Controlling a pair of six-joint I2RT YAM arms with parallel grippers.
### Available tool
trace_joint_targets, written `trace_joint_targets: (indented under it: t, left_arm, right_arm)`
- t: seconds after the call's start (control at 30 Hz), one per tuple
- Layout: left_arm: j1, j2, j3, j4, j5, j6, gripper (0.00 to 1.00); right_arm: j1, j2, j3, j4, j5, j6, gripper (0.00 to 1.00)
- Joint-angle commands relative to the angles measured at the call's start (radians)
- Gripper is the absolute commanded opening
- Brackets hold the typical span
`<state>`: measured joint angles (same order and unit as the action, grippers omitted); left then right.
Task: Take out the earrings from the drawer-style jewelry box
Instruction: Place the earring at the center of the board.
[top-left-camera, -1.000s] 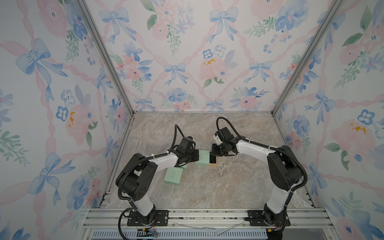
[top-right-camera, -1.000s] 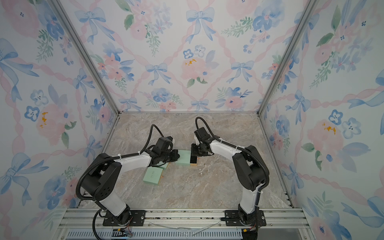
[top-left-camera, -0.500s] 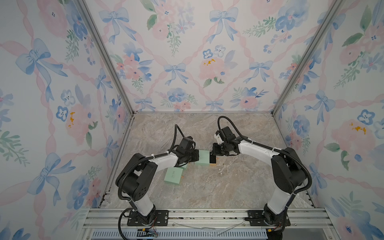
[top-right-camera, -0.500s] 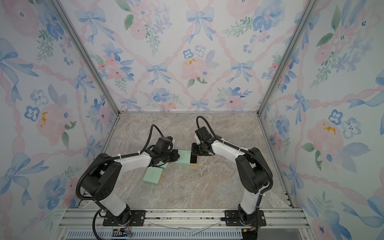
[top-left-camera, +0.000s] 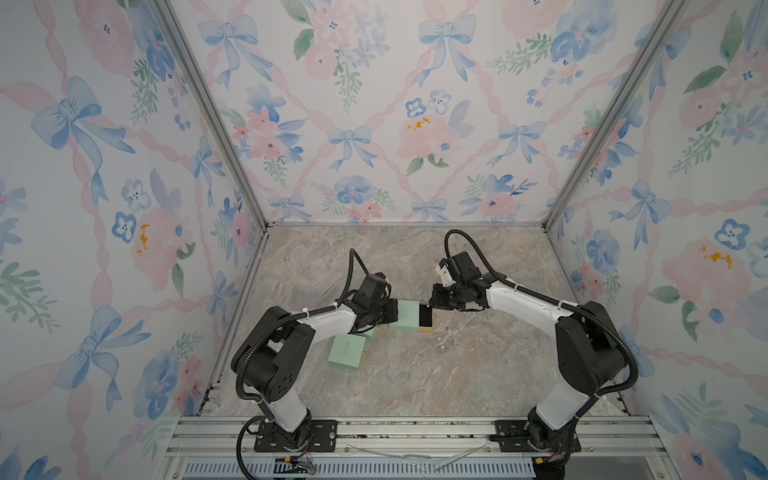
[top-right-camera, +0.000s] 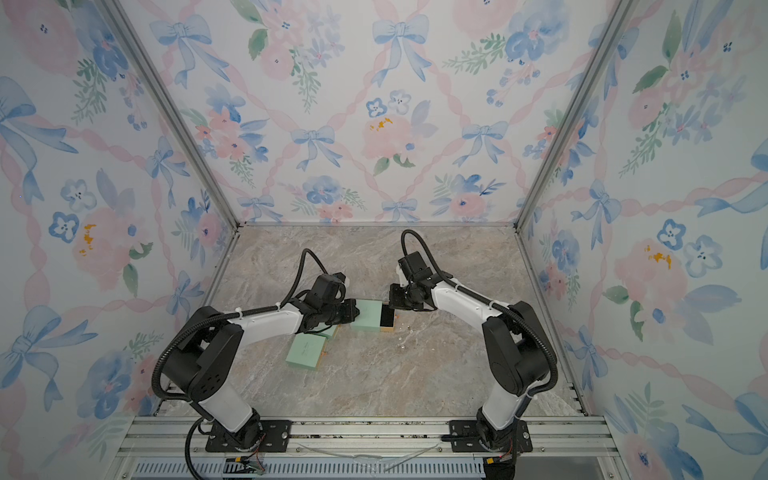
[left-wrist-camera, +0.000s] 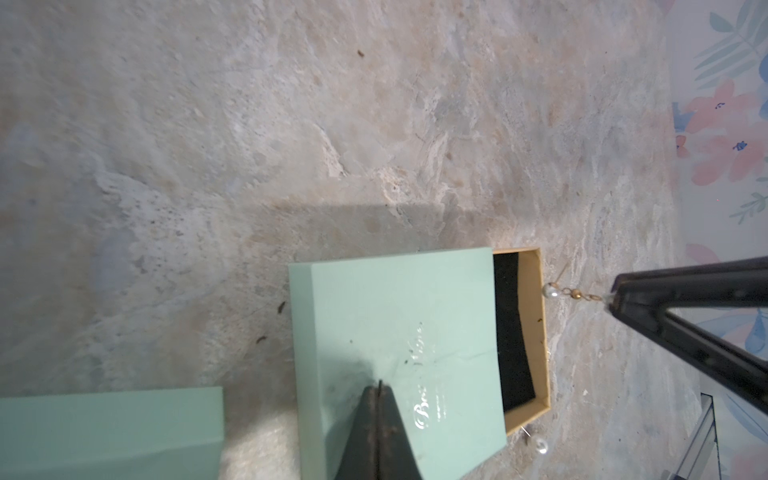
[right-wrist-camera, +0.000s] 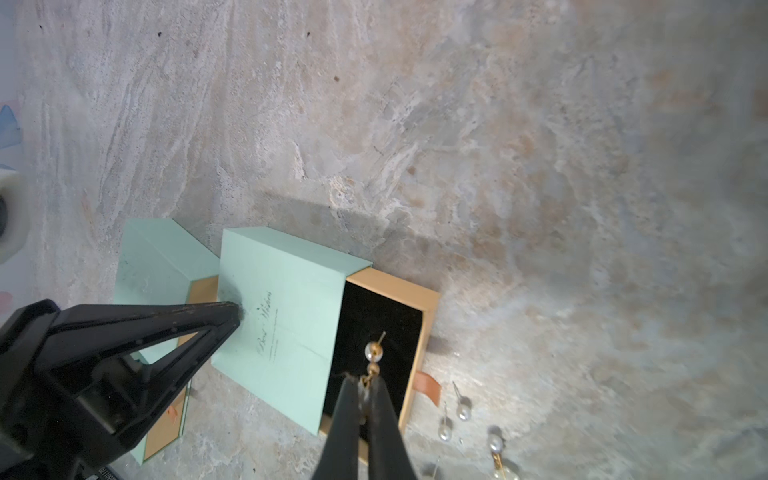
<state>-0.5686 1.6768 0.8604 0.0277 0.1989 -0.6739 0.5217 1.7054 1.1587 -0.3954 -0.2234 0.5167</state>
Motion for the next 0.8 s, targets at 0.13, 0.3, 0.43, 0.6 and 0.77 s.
trace_joint_targets:
  t: [0.13,0.3,0.43,0.6,0.77]
  left_arm:
    - [0.01,0.03,-0.037,-0.1,-0.035,0.013,0.0]
    - [0.01,0.023,-0.04,-0.099,-0.035,0.013,0.0]
    - [0.011,0.025,-0.038,-0.099,-0.034,0.011,0.0]
    - [0.011,0.026,-0.036,-0.099,-0.033,0.01,0.0]
    - [0.012,0.027,-0.037,-0.1,-0.031,0.01,0.0]
  right_arm:
    - [-0.051,-0.084,-0.064,-0.023,0.025,0.006,0.03]
    - [-0.088,-0.12,-0.106,-0.025,0.027,0.002,0.03]
    - [-0.105,-0.133,-0.131,-0.024,0.027,0.0,0.03]
    - [-0.112,-0.129,-0.157,-0.017,0.029,0.003,0.03]
    - [-0.115,-0.114,-0.177,-0.005,0.026,0.003,0.03]
